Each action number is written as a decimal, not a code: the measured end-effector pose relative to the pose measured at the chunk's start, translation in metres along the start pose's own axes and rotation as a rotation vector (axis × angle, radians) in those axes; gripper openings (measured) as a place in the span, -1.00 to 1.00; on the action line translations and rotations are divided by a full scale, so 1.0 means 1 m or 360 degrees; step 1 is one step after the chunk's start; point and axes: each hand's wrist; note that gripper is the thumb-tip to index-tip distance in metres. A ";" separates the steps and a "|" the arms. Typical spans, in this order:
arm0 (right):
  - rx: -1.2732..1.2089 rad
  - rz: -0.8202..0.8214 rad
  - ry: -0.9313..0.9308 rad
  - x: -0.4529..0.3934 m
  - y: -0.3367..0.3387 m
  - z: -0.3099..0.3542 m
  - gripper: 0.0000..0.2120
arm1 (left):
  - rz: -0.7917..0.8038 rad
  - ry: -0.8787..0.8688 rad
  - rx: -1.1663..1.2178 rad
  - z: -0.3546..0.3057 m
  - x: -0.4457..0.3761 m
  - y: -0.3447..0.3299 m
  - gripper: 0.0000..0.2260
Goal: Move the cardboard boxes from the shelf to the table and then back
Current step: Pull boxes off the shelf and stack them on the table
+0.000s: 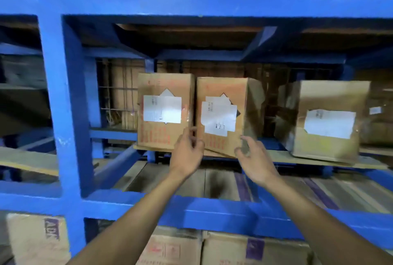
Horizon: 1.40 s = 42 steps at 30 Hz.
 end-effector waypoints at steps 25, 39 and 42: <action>0.0479 -0.0123 0.0232 -0.258 -0.079 0.155 -0.04 | -0.0113 0.0747 0.0189 0.155 -0.134 0.102 -0.25; 0.0549 -0.0676 0.0197 -0.237 -0.028 0.073 -0.16 | -0.0385 0.0397 0.0599 0.148 -0.160 0.088 -0.57; 0.0477 -0.0732 0.0221 -0.227 -0.030 0.056 -0.04 | -0.0091 0.0652 0.1094 0.139 -0.159 0.092 -0.61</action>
Point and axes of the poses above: each hand's wrist, its own x-axis away from the middle knuckle, its own y-axis out of the back of the hand, z = x × y, and after that the axes turned 10 degrees about z, right-handed
